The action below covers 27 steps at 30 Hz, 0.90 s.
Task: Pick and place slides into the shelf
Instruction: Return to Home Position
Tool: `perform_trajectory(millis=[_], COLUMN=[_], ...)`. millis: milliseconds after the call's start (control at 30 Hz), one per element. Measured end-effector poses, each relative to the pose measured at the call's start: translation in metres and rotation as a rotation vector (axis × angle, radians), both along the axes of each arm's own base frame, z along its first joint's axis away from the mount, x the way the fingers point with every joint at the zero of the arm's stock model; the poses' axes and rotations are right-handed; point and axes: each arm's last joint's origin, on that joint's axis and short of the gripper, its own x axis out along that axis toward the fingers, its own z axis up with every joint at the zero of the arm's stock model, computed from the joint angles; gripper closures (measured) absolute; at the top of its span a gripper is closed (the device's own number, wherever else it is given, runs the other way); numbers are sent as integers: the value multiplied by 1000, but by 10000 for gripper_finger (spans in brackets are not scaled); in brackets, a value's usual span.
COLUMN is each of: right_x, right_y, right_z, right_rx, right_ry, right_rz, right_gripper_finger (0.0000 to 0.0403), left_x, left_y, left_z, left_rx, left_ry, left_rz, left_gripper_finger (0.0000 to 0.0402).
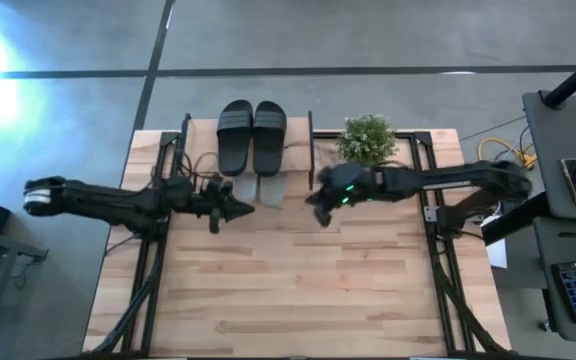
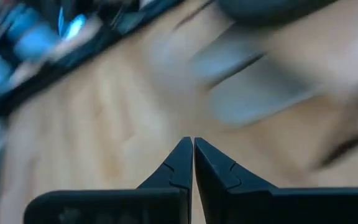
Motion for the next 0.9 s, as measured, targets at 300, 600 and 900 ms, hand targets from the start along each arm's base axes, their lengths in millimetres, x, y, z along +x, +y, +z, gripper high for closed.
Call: perform_trajectory(millis=[300,600,900], right_x=[-105,-181,-211], right_y=[-6,4,13], right_z=[36,35,0], right_rx=[-182,18,0], right_ry=[-77,-233,-528], right_rz=[-359,-326,-117], right_gripper_finger=[394,394,394], left_x=[-36,-63,-77], left_y=[25,19,16], left_z=[-9,-31,-45], left_rx=[-6,-104,-58], left_ry=[107,32,-16], left_rz=[110,151,212], left_gripper_finger=[402,402,402])
